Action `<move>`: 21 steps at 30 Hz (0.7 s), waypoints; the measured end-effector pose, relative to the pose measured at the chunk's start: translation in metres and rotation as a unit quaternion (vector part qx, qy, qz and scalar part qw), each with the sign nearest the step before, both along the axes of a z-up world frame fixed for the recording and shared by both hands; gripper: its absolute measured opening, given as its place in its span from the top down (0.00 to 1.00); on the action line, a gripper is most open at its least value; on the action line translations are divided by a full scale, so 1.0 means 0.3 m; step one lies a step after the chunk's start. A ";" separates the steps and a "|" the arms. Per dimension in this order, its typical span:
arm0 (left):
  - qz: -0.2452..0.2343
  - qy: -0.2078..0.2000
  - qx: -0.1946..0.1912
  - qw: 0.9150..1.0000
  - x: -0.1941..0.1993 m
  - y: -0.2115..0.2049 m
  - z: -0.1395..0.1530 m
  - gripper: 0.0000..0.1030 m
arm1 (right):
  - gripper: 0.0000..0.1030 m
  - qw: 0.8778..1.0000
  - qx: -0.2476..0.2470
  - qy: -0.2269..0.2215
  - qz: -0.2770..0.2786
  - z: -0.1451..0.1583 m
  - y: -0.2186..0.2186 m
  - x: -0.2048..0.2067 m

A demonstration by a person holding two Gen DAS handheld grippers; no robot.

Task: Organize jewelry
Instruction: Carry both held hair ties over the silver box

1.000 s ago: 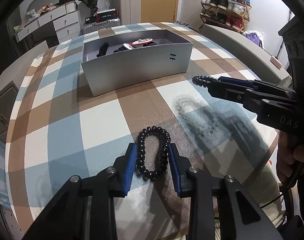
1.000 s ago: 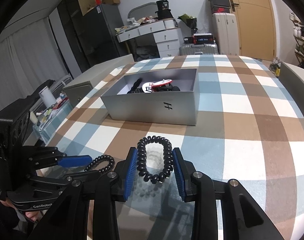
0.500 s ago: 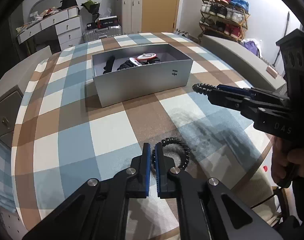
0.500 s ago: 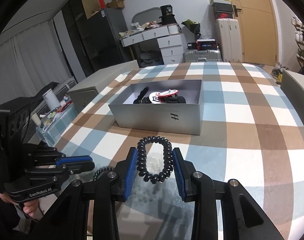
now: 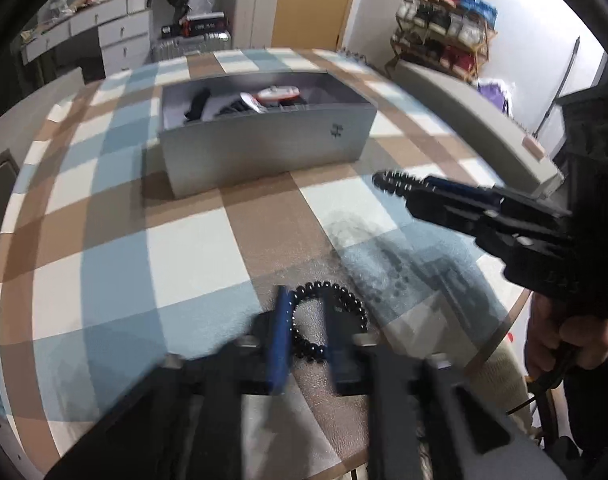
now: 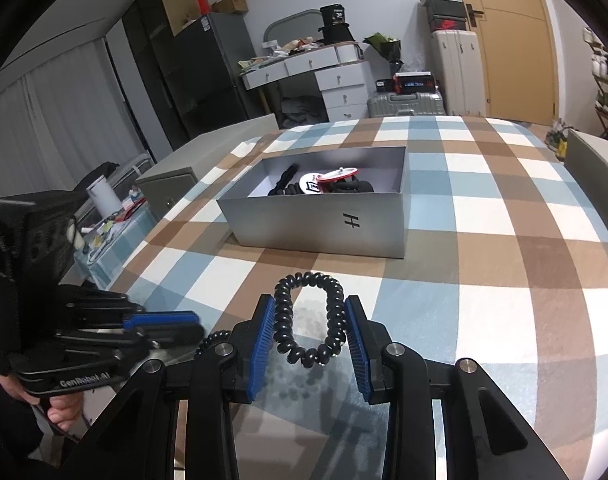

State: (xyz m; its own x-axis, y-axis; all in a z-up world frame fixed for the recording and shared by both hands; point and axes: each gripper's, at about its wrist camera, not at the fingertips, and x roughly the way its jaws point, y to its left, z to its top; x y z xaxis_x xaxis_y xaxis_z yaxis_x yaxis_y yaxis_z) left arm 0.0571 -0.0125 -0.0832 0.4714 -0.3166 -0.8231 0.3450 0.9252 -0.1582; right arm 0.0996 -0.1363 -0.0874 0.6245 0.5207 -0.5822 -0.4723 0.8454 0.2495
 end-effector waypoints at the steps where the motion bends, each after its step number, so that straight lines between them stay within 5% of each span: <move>1: -0.003 0.001 0.004 1.000 0.001 -0.010 -0.008 0.67 | 0.67 1.000 0.001 0.000 0.000 -0.001 -0.002 -0.002; 6: 0.004 -0.003 0.063 0.998 -0.007 -0.043 -0.044 0.70 | 0.67 1.000 0.002 0.004 -0.002 -0.010 -0.010 -0.004; 9: -0.004 -0.010 0.075 0.997 -0.014 -0.047 -0.042 0.94 | 0.67 1.000 0.003 0.007 -0.003 -0.016 -0.014 0.000; 11: -0.002 -0.006 0.071 0.997 -0.011 -0.038 -0.040 0.95 | 0.67 1.000 0.005 0.008 -0.004 -0.018 -0.016 0.002; 14: 0.025 -0.052 0.132 0.990 -0.023 -0.039 -0.021 0.95 | 0.67 1.000 0.007 0.006 -0.006 -0.014 -0.020 0.000; 21: 0.027 -0.121 0.100 0.987 -0.060 -0.003 0.143 0.95 | 0.67 1.000 0.018 -0.005 -0.005 0.011 -0.024 0.000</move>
State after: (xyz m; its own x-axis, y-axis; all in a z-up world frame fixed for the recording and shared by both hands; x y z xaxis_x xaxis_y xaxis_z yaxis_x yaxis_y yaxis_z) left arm 0.0391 -0.0134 -0.0402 0.6731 -0.1282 -0.7283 0.3002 0.9474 0.1106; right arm 0.0995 -0.1435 -0.0840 0.6355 0.5343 -0.5574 -0.4658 0.8410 0.2751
